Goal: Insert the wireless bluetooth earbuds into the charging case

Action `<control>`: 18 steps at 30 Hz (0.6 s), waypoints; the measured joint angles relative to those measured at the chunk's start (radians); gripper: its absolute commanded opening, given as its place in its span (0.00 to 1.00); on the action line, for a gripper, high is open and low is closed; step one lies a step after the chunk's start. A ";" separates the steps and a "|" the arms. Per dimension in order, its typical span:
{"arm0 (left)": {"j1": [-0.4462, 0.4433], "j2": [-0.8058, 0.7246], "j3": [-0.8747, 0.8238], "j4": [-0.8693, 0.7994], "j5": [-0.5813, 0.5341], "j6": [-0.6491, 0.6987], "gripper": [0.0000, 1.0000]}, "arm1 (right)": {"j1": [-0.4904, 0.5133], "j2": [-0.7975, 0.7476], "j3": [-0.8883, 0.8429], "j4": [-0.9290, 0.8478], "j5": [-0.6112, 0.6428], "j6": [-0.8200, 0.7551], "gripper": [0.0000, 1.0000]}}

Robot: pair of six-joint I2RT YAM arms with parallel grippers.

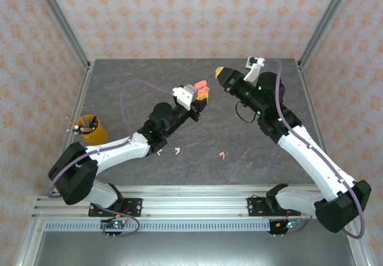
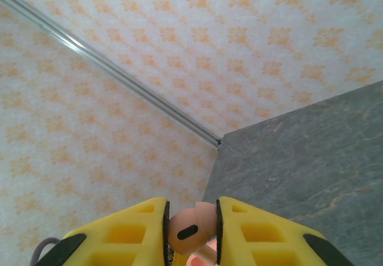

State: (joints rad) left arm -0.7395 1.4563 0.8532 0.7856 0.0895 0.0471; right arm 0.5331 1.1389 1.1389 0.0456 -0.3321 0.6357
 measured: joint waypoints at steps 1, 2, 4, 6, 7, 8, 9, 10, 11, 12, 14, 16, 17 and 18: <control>-0.003 0.010 0.013 0.006 -0.010 0.005 0.00 | 0.017 0.000 -0.010 0.015 0.013 0.000 0.25; -0.007 0.018 0.023 0.012 -0.021 0.008 0.00 | 0.031 0.000 -0.018 0.026 0.024 0.000 0.25; -0.011 0.029 0.036 0.028 -0.037 0.012 0.00 | 0.062 0.000 -0.035 0.054 0.056 0.000 0.25; -0.013 0.033 0.039 0.047 -0.051 0.015 0.00 | 0.085 0.000 -0.050 0.080 0.086 0.001 0.25; -0.014 0.034 0.039 0.052 -0.055 0.015 0.00 | 0.095 0.000 -0.056 0.091 0.098 0.004 0.25; -0.014 0.035 0.039 0.057 -0.059 0.015 0.00 | 0.103 0.000 -0.062 0.100 0.109 0.005 0.25; -0.014 0.036 0.039 0.060 -0.064 0.015 0.00 | 0.111 0.000 -0.067 0.110 0.121 0.008 0.25; -0.014 0.037 0.039 0.063 -0.069 0.015 0.00 | 0.119 0.000 -0.071 0.115 0.131 0.010 0.25; -0.014 0.037 0.039 0.064 -0.072 0.015 0.00 | 0.126 0.000 -0.072 0.119 0.138 0.012 0.25; -0.014 0.037 0.039 0.065 -0.072 0.015 0.00 | 0.132 0.001 -0.072 0.124 0.146 0.015 0.25; -0.014 0.037 0.039 0.070 -0.072 0.016 0.00 | 0.142 0.004 -0.072 0.135 0.154 0.019 0.25; -0.014 0.037 0.040 0.071 -0.072 0.019 0.00 | 0.150 0.009 -0.072 0.142 0.159 0.020 0.25; -0.014 0.037 0.042 0.071 -0.072 0.023 0.00 | 0.152 0.013 -0.072 0.147 0.161 0.022 0.25; -0.014 0.037 0.043 0.072 -0.072 0.024 0.00 | 0.154 0.017 -0.072 0.152 0.161 0.024 0.25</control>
State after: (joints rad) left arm -0.7532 1.4933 0.8963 0.8577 0.0170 0.0708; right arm 0.6872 1.1557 1.0668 0.1974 -0.1711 0.6601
